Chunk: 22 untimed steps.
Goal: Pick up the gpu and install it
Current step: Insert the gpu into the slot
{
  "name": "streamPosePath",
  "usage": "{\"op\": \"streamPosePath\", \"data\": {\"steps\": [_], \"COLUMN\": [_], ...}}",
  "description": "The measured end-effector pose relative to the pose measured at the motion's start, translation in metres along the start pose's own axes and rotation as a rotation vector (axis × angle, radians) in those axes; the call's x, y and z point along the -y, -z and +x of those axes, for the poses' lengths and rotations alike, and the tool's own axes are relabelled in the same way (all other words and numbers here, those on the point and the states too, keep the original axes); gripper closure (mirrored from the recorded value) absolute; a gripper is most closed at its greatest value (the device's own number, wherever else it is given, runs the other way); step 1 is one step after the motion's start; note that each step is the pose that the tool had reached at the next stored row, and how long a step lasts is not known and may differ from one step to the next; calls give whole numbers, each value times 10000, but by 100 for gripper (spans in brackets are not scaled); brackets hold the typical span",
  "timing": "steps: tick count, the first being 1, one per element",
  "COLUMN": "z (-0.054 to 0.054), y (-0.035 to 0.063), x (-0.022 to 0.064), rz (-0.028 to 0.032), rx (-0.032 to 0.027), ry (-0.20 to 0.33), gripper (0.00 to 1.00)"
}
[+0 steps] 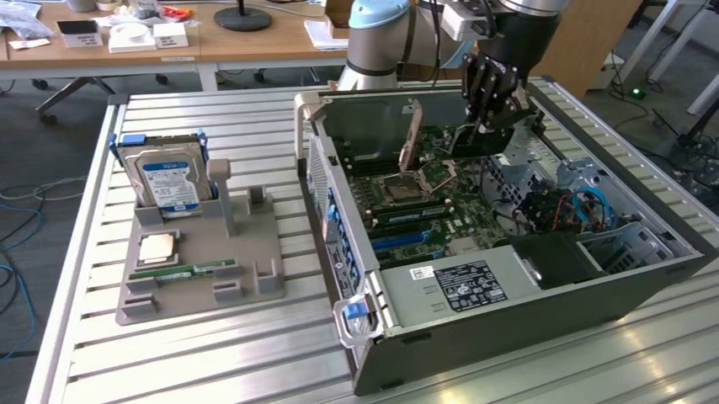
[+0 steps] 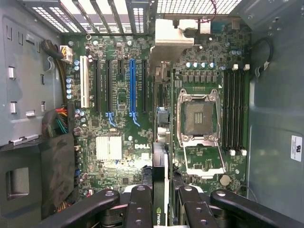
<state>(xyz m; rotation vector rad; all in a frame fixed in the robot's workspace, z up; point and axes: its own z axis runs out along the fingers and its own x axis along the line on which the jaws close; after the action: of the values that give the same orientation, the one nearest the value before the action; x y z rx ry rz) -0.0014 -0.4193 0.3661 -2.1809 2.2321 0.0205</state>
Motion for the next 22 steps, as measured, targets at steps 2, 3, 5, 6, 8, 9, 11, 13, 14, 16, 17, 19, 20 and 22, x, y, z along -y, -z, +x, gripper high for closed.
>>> {"op": "streamPosePath", "data": {"steps": [2,3,5,6,8,9,11,13,14,16,17,19,20,22], "z": [1,1,1,1,2,2,2,1,2,2,2,2,3,3], "y": [-15,-23,-37,-38,-39,-39,-40,-47,-50,-62,-68,-79,-83,-85], "x": [-1,0,0,-1,0,-1,-1,0,0,-1,-1,-1,-1,-1], "rz": [0,-1,-1,-1,0,0,-1,0,0,-1,0,0,-1,0], "rx": [0,-1,-4,-4,-2,-3,-2,1,-1,-2,-2,-2,-3,-4], "ry": [-1,0,0,0,0,-1,0,0,0,0,0,0,0,0], "gripper": [74,74,74,74,74,74,74,74,74,74,74,74,74,74]}}
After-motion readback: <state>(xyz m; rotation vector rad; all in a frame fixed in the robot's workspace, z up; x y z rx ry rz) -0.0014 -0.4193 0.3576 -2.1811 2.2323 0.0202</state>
